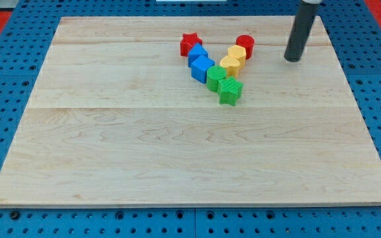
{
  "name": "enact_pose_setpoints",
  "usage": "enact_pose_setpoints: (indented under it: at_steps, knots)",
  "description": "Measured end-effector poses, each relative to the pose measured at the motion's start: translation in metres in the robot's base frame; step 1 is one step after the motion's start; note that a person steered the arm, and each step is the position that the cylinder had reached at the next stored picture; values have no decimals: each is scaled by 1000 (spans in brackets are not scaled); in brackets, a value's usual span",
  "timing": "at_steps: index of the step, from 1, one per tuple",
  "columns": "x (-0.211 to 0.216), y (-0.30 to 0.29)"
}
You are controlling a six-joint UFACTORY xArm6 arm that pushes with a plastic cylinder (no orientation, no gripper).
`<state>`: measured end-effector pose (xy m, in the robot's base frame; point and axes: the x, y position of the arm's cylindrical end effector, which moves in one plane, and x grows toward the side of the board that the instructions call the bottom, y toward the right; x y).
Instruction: Push the green star left a bit
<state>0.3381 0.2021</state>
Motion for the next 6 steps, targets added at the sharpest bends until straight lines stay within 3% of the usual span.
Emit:
enact_pose_setpoints:
  at_steps: [1,6]
  knots:
    - [29,-5]
    - [55,-60]
